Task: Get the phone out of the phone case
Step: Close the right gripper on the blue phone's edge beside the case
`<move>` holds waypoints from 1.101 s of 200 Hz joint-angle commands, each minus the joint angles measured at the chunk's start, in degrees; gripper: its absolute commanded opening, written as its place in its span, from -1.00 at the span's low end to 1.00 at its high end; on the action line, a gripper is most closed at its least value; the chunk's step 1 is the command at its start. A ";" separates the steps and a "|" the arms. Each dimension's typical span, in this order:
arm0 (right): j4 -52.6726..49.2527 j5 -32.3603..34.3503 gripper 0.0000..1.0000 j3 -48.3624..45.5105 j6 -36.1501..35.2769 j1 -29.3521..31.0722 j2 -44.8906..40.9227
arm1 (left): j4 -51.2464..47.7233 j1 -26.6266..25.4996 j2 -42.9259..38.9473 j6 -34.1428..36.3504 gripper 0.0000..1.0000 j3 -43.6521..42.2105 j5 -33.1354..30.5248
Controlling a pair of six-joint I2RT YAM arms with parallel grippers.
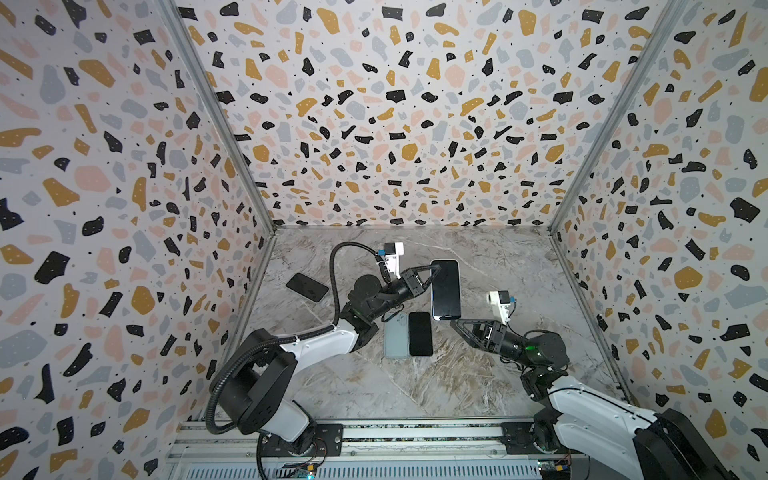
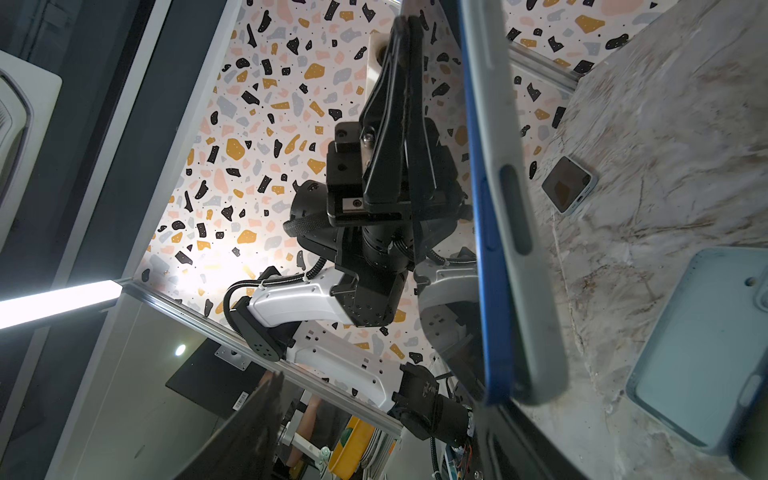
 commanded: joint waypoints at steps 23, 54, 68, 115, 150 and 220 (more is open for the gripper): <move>3.43 0.03 0.49 0.79 0.76 -1.29 1.26 | 7.01 -1.23 0.24 -0.47 -1.00 -0.41 2.27; 3.88 -0.14 0.43 0.75 0.92 -1.24 2.32 | 7.88 -1.41 0.69 -0.93 -1.00 -0.76 2.15; 4.28 -0.14 0.37 0.43 1.38 -1.26 2.63 | 8.00 -1.41 0.85 -1.02 -1.00 -0.76 2.16; 4.29 0.49 -0.07 -0.18 1.37 -1.64 2.85 | 9.32 -1.54 1.57 -1.87 -1.00 -0.85 2.63; 6.30 0.77 -0.29 -0.27 1.74 -1.98 3.42 | 9.60 -1.84 1.83 -2.07 -1.00 -1.37 2.69; 5.43 1.77 -0.81 -1.11 2.18 -2.55 2.77 | 10.37 -2.63 2.56 -2.08 -1.00 -2.07 2.77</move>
